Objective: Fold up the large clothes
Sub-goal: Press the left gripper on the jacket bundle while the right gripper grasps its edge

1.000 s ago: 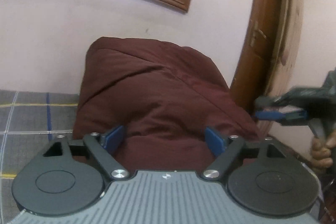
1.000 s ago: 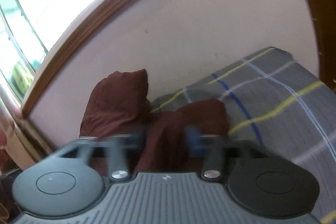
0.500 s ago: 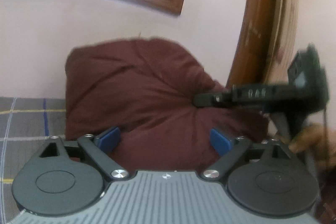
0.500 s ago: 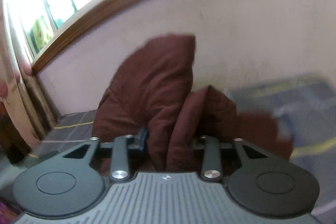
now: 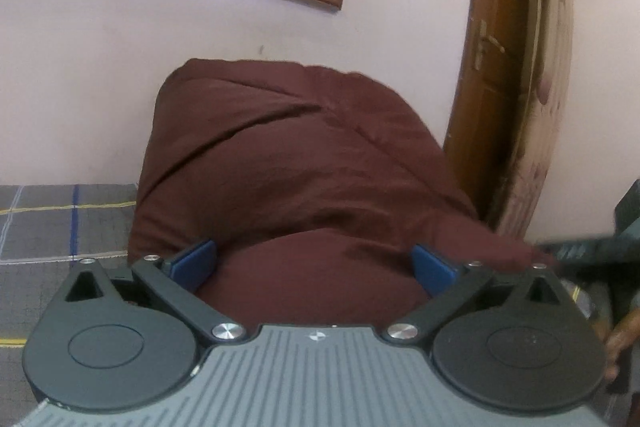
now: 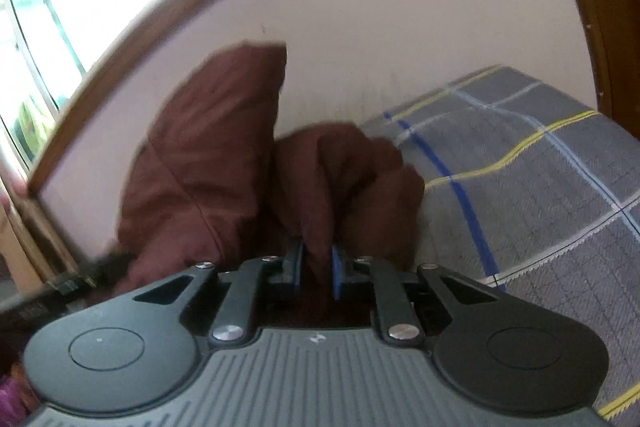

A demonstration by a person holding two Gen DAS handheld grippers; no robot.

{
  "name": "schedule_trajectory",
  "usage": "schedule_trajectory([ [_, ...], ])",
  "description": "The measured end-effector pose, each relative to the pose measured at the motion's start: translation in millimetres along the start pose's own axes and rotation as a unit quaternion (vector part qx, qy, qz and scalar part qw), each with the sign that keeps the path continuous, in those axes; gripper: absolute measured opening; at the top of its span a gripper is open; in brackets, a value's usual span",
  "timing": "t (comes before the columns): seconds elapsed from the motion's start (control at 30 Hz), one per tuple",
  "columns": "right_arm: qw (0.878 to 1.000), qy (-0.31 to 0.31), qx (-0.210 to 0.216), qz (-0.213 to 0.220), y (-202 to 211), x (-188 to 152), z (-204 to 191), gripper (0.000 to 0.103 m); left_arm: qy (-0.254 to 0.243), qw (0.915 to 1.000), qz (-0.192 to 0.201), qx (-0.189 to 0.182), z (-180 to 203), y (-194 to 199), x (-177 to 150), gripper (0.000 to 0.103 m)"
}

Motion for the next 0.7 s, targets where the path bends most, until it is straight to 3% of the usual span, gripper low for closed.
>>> schedule_trajectory([
  [0.1, 0.999, 0.0, -0.011, 0.051, 16, 26, -12, 0.017, 0.015, 0.9999, -0.003, -0.006, -6, -1, 3, 0.101],
  [0.23, 0.994, 0.052, 0.039, 0.093, 24, 65, -57, 0.017, 0.006, 1.0, 0.001, -0.004, -3, 2, -1, 0.101],
  [0.37, 0.989, 0.119, 0.058, 0.068, -26, 92, -110, 0.017, 0.005, 1.0, 0.002, -0.002, 0, 1, 0, 0.101],
  [0.47, 0.99, 0.129, 0.059, 0.028, -74, 109, -133, 0.017, 0.003, 1.0, 0.001, 0.001, 2, 0, 1, 0.101],
  [0.57, 0.992, 0.125, 0.016, 0.0, -113, 106, -135, 0.014, 0.002, 1.0, 0.001, 0.0, 2, 0, 1, 0.101],
  [0.7, 0.992, 0.118, -0.047, -0.014, -128, 81, -115, 0.014, -0.017, 0.9998, 0.003, -0.014, 5, 5, 1, 0.103],
])
Point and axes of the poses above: each gripper's, at about its wrist camera, not at the fingertips, and y roughly against the way its jaws point, z to its right, x to its top, the point moved 3 cm from there along -y, roughly the way its jaws point, and after that the axes turned 2 degrees about -x, right-handed, at the moved point
